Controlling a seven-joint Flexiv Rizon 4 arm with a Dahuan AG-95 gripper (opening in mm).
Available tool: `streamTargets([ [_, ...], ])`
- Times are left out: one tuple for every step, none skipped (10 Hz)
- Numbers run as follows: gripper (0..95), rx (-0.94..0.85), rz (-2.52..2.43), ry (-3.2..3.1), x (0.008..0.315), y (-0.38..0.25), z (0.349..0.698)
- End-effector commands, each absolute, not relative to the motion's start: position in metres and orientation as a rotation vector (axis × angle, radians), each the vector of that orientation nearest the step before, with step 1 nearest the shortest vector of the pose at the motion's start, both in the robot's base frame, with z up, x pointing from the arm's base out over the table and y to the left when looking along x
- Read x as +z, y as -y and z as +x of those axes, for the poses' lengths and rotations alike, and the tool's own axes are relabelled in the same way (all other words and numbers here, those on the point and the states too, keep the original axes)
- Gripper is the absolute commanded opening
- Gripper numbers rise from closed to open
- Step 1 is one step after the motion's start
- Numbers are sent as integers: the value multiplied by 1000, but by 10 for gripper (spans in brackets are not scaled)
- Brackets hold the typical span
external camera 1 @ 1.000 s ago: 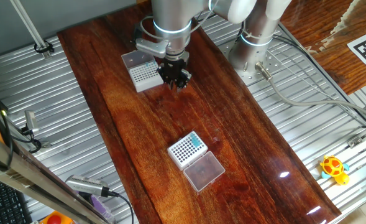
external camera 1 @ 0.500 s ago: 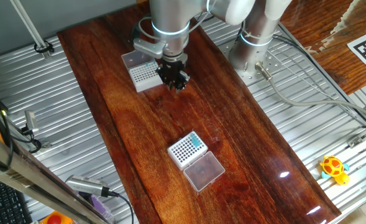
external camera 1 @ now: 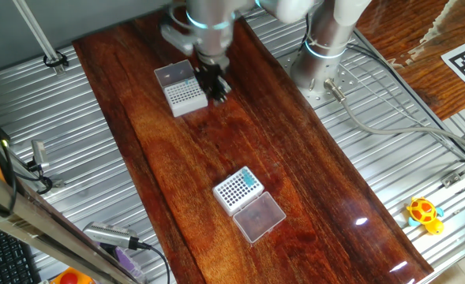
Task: Transfer all medium pipette tips from one holder to another
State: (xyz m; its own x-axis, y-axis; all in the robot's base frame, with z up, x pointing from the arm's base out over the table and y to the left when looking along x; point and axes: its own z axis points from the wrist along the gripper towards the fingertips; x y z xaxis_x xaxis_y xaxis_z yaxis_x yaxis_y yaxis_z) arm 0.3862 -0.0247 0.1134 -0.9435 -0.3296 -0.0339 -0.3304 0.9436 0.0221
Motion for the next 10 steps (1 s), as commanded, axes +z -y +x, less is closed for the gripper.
streamTargets([
  [190,60,-946,-2957,109,119,393],
  [190,58,-1001,-2941,109,139,396],
  [190,57,-1021,-2937,111,147,397],
  [190,49,-1033,-2938,113,153,395],
  [190,45,-1036,-2940,114,154,395],
  [190,45,-1039,-2940,114,155,394],
  [190,53,-1034,-2939,113,155,394],
  [190,61,-1027,-2940,111,154,394],
  [190,65,-1024,-2939,109,153,392],
  [190,73,-1015,-2937,105,152,387],
])
